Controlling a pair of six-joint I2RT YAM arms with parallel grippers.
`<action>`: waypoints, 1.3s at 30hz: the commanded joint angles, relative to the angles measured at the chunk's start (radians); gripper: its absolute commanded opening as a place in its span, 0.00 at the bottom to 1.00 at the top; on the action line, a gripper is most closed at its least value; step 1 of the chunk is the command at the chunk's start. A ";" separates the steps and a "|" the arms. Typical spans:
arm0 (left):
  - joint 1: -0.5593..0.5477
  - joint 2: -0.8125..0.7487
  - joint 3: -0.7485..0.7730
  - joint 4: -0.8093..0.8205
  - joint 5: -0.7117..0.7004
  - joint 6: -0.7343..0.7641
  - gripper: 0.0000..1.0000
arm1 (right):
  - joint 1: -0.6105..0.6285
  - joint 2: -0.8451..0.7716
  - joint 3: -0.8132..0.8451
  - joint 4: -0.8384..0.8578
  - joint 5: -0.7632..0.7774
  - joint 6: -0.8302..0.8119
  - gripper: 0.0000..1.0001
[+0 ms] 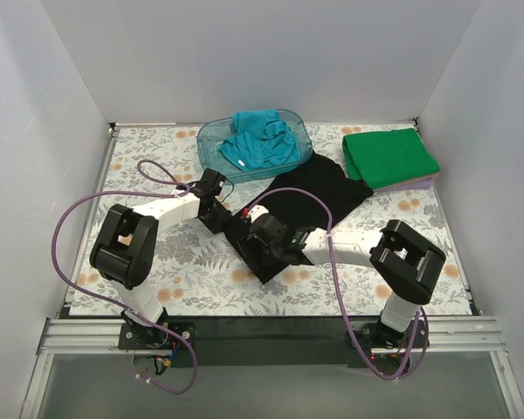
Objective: Fold and stack the t-shirts
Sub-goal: Fold the tshirt
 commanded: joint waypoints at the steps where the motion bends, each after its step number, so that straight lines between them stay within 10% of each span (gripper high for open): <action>1: 0.001 0.034 -0.051 -0.010 -0.002 0.008 0.20 | 0.024 0.024 0.019 0.005 -0.060 0.022 0.94; 3: 0.001 0.011 -0.106 -0.016 -0.004 0.002 0.00 | 0.052 0.005 -0.002 0.005 -0.072 0.022 0.94; 19: -0.165 -0.961 -0.836 -0.144 0.142 -0.402 0.00 | 0.285 -0.317 -0.274 -0.010 -0.161 0.146 0.94; 27: -0.170 -0.942 -0.821 -0.168 0.143 -0.390 0.00 | 0.257 -0.384 -0.174 0.010 -0.023 0.171 0.98; 39: -0.173 -0.960 -0.816 -0.211 0.114 -0.407 0.00 | -0.023 -0.136 -0.116 0.229 -0.284 0.154 0.98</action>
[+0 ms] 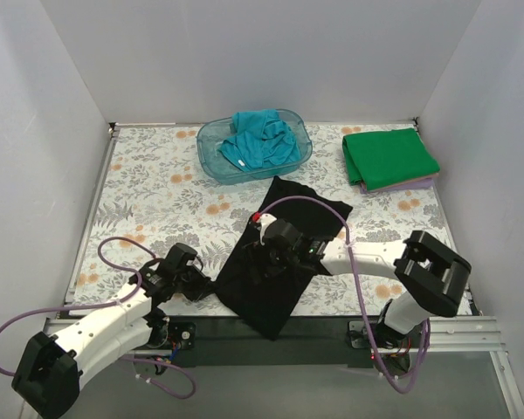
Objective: Fold and stack the t-shirts
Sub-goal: Fold the tshirt
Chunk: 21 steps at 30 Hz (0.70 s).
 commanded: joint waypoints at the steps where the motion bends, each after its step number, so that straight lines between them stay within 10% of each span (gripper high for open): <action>1: -0.010 -0.012 -0.047 -0.174 -0.045 -0.170 0.00 | -0.074 0.062 0.082 0.096 -0.026 -0.029 0.98; 7: -0.010 -0.018 -0.036 -0.180 -0.050 -0.149 0.00 | -0.157 0.085 0.156 0.096 0.112 -0.190 0.95; 21: -0.010 -0.021 -0.029 -0.186 -0.088 -0.142 0.00 | -0.144 -0.357 -0.241 0.033 -0.273 -0.057 0.97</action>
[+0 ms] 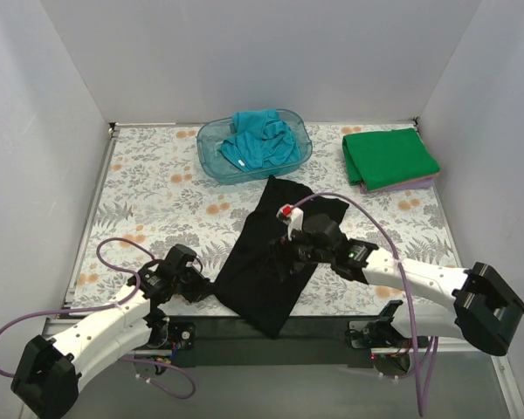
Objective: Fold and stack the t-shirts
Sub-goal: Fold the tshirt
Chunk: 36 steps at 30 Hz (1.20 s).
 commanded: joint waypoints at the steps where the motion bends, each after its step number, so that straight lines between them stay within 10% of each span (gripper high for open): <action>1: -0.005 0.013 -0.027 -0.148 -0.079 -0.143 0.00 | 0.008 -0.045 -0.109 -0.014 -0.103 0.067 0.98; 15: -0.005 -0.007 -0.025 -0.168 -0.082 -0.143 0.00 | -0.057 -0.053 -0.086 -0.207 0.179 0.030 0.96; 25: -0.005 -0.044 0.007 -0.191 -0.088 -0.139 0.00 | 0.510 -0.023 0.096 -0.345 0.419 -0.045 0.96; 36: -0.005 -0.045 0.038 -0.225 -0.113 -0.151 0.00 | 0.752 0.359 0.308 -0.554 0.687 -0.022 0.86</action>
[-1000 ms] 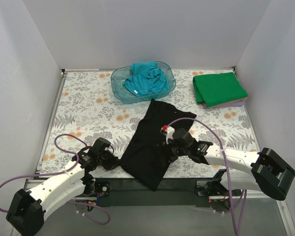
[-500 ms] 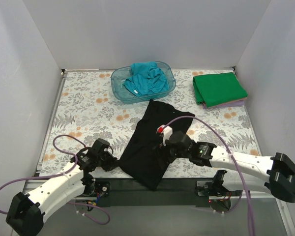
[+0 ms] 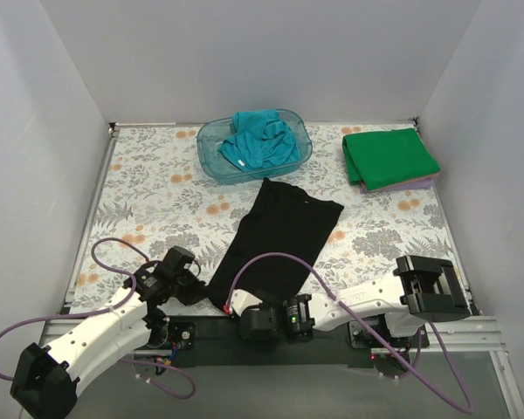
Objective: Fold and stack the t-shirts
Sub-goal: Fold the tshirt
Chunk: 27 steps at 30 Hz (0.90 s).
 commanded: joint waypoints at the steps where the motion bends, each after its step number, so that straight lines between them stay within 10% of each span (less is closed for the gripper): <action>1: -0.005 0.008 0.015 -0.108 -0.060 -0.155 0.00 | 0.036 0.040 0.063 -0.066 0.095 0.010 0.84; 9: -0.005 0.006 0.027 -0.128 -0.066 -0.164 0.00 | 0.079 0.170 0.146 -0.233 0.282 0.146 0.78; 20: -0.005 -0.018 0.093 -0.196 -0.094 -0.163 0.00 | 0.129 0.143 0.226 -0.304 0.348 0.182 0.18; 27: -0.005 -0.009 0.177 -0.177 -0.071 -0.127 0.00 | 0.122 0.060 0.222 -0.318 0.350 0.180 0.06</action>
